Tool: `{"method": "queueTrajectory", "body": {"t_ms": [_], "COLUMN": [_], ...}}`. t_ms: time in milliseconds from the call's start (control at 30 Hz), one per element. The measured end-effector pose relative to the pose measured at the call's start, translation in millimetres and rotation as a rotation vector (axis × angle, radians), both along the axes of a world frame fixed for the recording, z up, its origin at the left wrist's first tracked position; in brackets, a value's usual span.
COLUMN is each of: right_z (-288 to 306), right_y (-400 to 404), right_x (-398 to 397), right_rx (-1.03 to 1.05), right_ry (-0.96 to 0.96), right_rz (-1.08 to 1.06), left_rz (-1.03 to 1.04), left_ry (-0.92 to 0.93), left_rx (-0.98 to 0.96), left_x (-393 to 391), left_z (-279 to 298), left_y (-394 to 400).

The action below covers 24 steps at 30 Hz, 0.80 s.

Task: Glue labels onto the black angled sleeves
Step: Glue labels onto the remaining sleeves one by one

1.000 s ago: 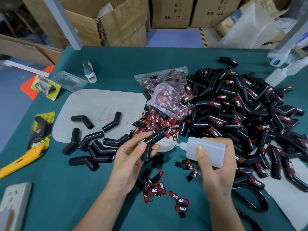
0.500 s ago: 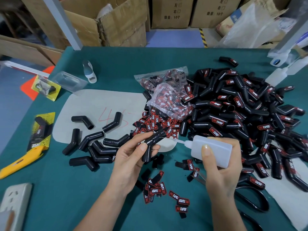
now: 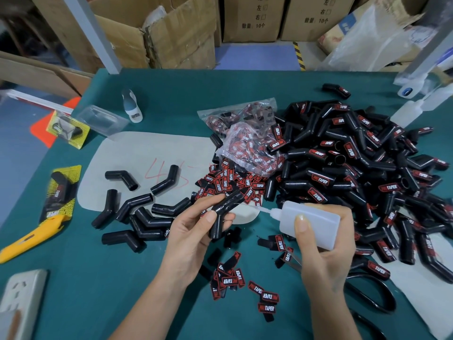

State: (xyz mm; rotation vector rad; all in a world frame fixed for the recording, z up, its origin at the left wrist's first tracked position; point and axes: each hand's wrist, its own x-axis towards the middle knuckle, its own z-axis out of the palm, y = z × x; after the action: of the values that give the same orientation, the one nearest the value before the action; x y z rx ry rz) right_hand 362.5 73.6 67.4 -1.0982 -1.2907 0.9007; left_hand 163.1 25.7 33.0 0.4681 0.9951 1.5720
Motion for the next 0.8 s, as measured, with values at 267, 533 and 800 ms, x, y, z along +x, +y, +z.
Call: {"method": "queueTrajectory", "body": {"t_ms": [267, 533, 800], "right_z": [0.1, 1.0, 1.0], "right_y": [-0.1, -0.5, -0.5], "right_x": [0.9, -1.1, -0.2], "right_rx": [0.004, 0.018, 0.015], "right_ry": [-0.002, -0.015, -0.010], "right_rz": [-0.004, 0.010, 0.000], "left_rz": [-0.001, -0.012, -0.024], "left_ry": [0.003, 0.010, 0.031], "left_rx": [0.007, 0.024, 0.055], "left_x": [0.2, -0.2, -0.9], "left_z": [-1.0, -4.1, -7.6], "left_y": [0.1, 0.0, -0.2]}}
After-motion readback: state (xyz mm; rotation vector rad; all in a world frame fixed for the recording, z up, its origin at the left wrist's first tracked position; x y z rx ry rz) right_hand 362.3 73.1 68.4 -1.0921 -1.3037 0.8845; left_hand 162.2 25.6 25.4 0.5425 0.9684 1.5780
